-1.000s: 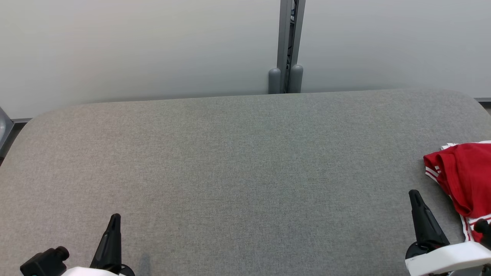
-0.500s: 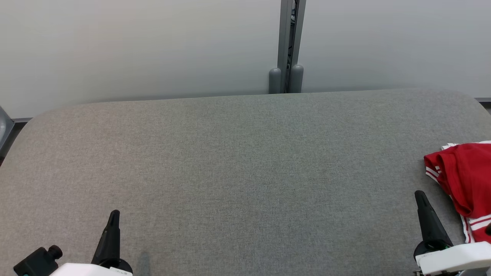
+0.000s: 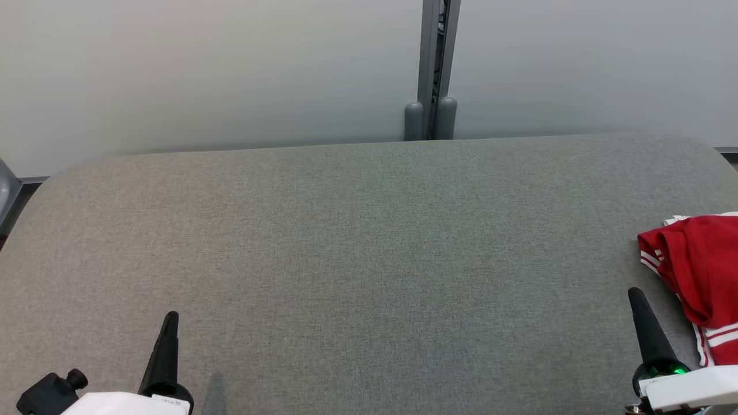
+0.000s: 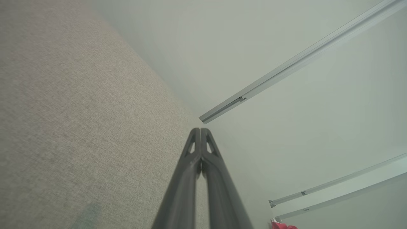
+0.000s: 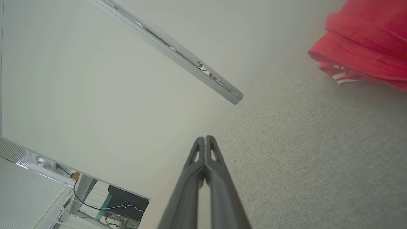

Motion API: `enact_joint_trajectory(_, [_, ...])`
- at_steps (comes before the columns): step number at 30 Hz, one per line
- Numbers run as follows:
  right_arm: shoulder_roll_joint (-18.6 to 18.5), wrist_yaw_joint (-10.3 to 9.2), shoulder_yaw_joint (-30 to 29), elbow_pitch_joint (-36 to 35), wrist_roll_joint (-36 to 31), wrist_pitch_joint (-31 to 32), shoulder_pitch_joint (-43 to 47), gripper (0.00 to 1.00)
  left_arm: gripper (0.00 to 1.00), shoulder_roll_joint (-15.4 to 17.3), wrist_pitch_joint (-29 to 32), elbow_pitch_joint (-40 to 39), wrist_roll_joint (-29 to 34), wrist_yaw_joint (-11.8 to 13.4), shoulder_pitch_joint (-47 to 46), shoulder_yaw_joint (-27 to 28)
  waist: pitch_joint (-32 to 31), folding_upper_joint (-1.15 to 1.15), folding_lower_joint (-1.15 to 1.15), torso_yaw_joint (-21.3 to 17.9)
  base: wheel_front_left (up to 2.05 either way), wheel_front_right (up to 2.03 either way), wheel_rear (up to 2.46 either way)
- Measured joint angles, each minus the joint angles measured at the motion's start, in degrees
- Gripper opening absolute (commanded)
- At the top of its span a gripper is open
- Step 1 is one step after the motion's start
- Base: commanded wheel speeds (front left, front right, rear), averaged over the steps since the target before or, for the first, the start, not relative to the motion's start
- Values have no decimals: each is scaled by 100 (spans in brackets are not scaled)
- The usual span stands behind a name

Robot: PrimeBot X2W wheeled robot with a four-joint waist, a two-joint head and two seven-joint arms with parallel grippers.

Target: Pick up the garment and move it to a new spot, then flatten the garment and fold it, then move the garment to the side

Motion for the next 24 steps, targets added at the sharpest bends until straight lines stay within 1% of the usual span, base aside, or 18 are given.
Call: enact_joint_trajectory(24, [-11,-1,-142,2,1406,241,5,0,0,-221,271,46,-1166,-256,-81,253,5,0,0,12,0,0,0])
